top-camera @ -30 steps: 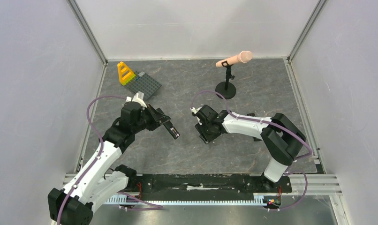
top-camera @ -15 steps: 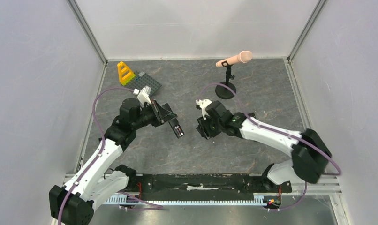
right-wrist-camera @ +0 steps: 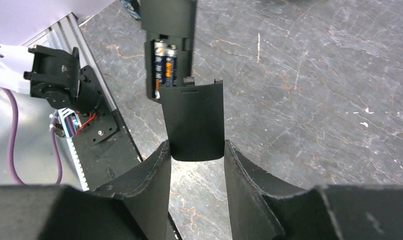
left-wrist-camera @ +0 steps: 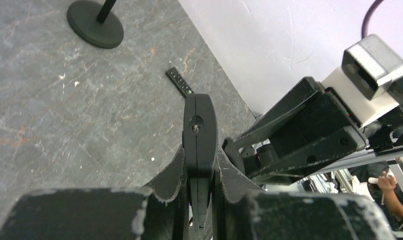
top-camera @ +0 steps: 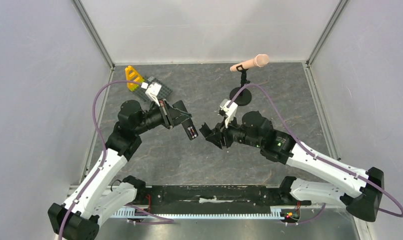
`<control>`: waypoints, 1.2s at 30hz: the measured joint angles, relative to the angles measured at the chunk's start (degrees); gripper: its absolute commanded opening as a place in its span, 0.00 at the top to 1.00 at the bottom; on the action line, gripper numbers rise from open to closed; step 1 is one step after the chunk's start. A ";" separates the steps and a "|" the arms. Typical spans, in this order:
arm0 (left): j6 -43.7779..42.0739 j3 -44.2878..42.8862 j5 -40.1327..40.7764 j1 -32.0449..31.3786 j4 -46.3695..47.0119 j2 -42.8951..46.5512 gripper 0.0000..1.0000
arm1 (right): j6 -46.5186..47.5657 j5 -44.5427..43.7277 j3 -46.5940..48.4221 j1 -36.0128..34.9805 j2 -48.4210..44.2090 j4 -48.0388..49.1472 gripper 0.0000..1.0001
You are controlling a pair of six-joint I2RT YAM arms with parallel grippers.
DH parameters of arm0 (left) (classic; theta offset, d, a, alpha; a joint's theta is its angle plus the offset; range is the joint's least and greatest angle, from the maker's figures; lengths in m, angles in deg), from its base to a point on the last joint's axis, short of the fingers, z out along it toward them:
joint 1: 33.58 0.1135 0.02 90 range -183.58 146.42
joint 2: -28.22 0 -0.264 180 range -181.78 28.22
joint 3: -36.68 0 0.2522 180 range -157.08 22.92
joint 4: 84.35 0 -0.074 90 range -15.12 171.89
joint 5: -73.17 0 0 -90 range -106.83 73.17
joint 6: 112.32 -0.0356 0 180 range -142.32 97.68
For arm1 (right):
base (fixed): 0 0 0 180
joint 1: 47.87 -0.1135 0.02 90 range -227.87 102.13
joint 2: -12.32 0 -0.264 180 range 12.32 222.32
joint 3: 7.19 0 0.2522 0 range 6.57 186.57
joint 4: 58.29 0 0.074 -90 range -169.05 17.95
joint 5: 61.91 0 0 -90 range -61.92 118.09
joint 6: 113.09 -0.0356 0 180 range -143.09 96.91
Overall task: Load the batteries into the remote control
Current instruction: Load the battery cover into the remote control.
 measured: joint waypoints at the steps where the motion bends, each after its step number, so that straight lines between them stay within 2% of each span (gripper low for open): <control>1: -0.35 -0.20 0.02 -0.26 0.68 0.04 0.98 | 0.11 -0.39 0.13 -0.87 -0.04 -0.04 0.80; 15: -3.21 -0.31 3.32 -3.34 4.31 3.15 0.98 | -1.86 -11.85 10.05 -9.81 6.75 -5.03 0.82; 24: -4.37 -0.31 4.94 -3.45 4.09 3.15 0.98 | -4.68 -16.61 12.55 -10.58 10.10 -7.21 0.82; 36: -4.37 -0.31 6.19 -3.82 3.89 3.15 0.98 | -5.73 -17.05 13.11 -10.67 11.41 -7.06 0.82</control>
